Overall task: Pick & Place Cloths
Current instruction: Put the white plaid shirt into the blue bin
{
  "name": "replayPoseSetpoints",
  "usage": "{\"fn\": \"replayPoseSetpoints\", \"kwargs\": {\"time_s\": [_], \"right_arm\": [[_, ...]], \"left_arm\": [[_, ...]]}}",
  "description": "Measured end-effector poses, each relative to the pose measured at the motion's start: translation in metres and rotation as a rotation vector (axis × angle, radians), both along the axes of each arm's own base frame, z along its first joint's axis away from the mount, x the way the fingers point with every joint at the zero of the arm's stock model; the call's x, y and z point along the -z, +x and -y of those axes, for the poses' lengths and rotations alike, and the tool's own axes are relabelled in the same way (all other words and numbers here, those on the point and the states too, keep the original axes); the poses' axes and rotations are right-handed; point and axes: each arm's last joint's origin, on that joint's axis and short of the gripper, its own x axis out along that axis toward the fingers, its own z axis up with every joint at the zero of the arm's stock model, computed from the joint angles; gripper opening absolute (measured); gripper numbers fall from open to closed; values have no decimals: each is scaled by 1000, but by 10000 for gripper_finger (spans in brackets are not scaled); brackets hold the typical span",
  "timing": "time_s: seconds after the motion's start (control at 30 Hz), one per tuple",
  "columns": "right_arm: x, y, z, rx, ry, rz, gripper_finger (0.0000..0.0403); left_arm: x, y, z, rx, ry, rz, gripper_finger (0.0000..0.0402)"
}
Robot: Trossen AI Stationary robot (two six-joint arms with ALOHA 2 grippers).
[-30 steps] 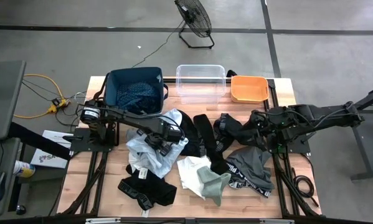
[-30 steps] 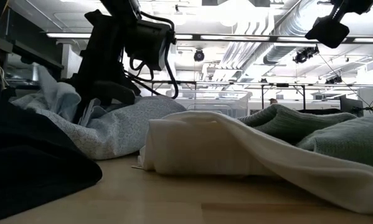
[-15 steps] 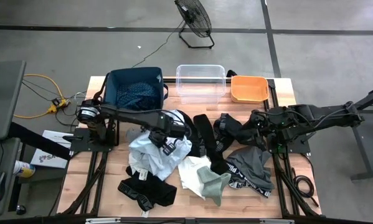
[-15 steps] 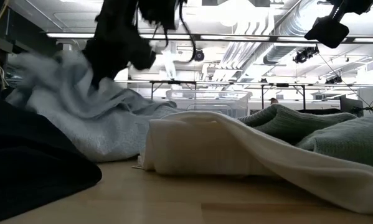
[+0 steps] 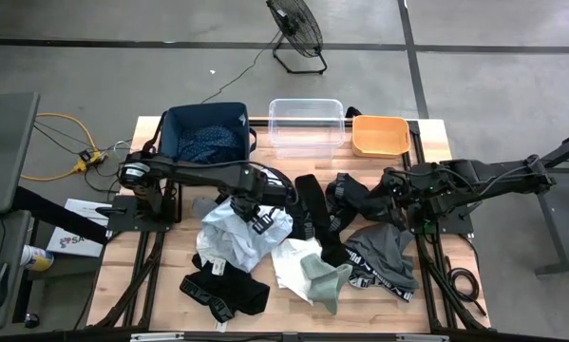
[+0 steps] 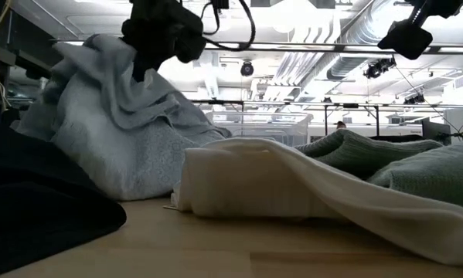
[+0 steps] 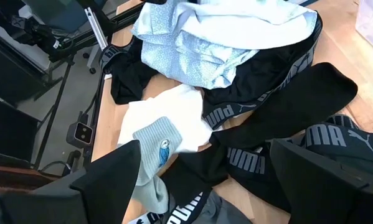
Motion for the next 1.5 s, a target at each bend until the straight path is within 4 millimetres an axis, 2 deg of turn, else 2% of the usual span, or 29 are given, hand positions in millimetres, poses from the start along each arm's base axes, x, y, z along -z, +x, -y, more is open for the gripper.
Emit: {"fn": "replayPoseSetpoints", "kwargs": {"time_s": [0.1, 0.33, 0.5, 0.73, 0.93, 1.07, 1.27, 1.5], "right_arm": [[0, 0, 0, -4, -6, 0, 350], [0, 0, 0, -5, -8, -2, 350], [0, 0, 0, -4, -12, -3, 350], [0, 0, 0, -2, -17, -4, 350], [0, 0, 0, -2, -19, -4, 350], [0, 0, 0, -6, -25, -3, 350], [1, 0, 1, -2, -40, -1, 350], [0, 0, 1, 10, -49, 0, 350]], "left_arm": [[-9, -4, 0, -1, 5, 0, 8], [-67, -18, -4, -21, 73, 76, 7], [-111, -21, -5, 5, 94, 248, 7], [-168, -35, -9, 7, 195, 483, 7], [-205, -50, -15, -36, 356, 637, 7], [-215, -67, -23, -111, 491, 659, 7], [-224, -80, -41, -236, 653, 671, 7], [-226, -88, -77, -306, 727, 604, 7]]}}
